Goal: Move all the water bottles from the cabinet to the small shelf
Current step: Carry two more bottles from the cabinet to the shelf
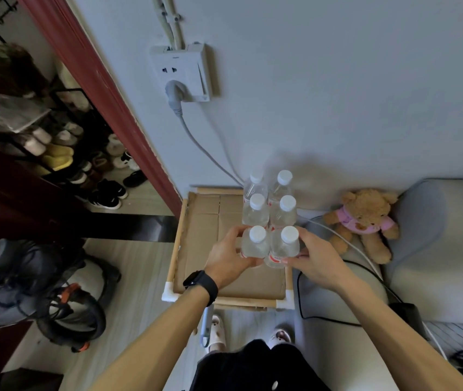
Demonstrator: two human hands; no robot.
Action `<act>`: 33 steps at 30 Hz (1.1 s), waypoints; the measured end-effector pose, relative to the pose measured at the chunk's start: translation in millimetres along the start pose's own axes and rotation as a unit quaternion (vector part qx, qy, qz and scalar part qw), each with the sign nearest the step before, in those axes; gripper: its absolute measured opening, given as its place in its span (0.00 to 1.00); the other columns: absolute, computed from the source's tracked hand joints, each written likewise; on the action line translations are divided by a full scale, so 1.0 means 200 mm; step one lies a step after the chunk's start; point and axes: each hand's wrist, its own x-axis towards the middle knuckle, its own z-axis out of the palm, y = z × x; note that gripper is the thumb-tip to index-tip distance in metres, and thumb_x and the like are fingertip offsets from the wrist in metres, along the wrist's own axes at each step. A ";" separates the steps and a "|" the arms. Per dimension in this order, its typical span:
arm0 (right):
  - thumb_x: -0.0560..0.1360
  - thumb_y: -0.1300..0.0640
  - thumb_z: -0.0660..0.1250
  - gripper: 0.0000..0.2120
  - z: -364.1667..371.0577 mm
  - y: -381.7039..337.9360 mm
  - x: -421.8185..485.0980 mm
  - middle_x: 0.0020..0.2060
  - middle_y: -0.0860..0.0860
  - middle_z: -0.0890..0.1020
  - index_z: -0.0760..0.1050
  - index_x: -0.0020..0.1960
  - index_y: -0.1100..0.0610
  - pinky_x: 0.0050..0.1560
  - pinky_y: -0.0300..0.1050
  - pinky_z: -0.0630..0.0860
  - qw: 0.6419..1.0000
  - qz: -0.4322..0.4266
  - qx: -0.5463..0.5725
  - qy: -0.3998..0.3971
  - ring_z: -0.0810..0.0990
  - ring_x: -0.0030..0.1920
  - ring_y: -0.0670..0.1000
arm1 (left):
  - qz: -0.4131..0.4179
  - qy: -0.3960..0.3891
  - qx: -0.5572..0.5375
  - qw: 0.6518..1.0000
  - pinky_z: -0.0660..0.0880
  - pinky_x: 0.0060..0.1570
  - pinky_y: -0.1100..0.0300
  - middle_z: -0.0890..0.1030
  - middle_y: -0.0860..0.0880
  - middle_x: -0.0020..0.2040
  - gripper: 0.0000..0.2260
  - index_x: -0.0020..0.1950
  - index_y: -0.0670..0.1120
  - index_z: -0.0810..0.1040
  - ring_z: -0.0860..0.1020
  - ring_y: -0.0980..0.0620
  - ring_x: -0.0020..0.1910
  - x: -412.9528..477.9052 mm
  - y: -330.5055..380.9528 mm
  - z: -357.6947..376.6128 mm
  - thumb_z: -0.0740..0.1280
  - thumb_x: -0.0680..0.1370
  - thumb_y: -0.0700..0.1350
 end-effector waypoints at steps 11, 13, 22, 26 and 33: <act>0.66 0.35 0.74 0.35 0.10 0.04 0.01 0.59 0.44 0.79 0.66 0.67 0.45 0.56 0.51 0.77 0.997 0.072 -0.029 0.025 0.79 0.58 0.50 | -0.021 0.021 0.091 0.995 0.77 0.55 0.53 0.80 0.55 0.59 0.32 0.69 0.54 0.68 0.79 0.54 0.55 0.02 -0.05 0.06 0.77 0.69 0.54; 0.68 0.36 0.74 0.36 0.11 0.06 0.01 0.61 0.46 0.79 0.65 0.70 0.47 0.58 0.52 0.76 0.996 0.078 -0.024 0.025 0.78 0.60 0.53 | -0.033 0.031 0.095 0.994 0.78 0.54 0.53 0.82 0.54 0.58 0.28 0.66 0.53 0.71 0.80 0.53 0.55 0.03 -0.07 0.07 0.77 0.69 0.54; 0.69 0.34 0.70 0.36 0.07 0.09 0.03 0.58 0.47 0.81 0.62 0.72 0.45 0.57 0.52 0.78 0.998 0.056 -0.029 0.002 0.82 0.54 0.50 | -0.039 0.039 0.094 0.994 0.79 0.53 0.53 0.82 0.55 0.56 0.30 0.65 0.54 0.71 0.81 0.54 0.53 0.08 -0.07 0.08 0.77 0.67 0.59; 0.68 0.32 0.70 0.36 0.09 0.10 0.03 0.59 0.45 0.80 0.61 0.71 0.42 0.56 0.53 0.78 0.998 0.051 -0.027 0.016 0.82 0.54 0.48 | -0.040 0.042 0.099 0.993 0.79 0.52 0.55 0.82 0.55 0.56 0.31 0.66 0.54 0.69 0.81 0.56 0.54 0.08 -0.07 0.07 0.76 0.67 0.60; 0.66 0.33 0.73 0.37 0.10 0.10 0.02 0.61 0.41 0.77 0.63 0.69 0.42 0.57 0.52 0.78 0.998 0.062 -0.006 0.019 0.80 0.54 0.45 | -0.016 0.041 0.126 0.991 0.78 0.52 0.54 0.77 0.56 0.62 0.35 0.71 0.53 0.63 0.80 0.54 0.57 0.04 -0.08 0.09 0.75 0.69 0.58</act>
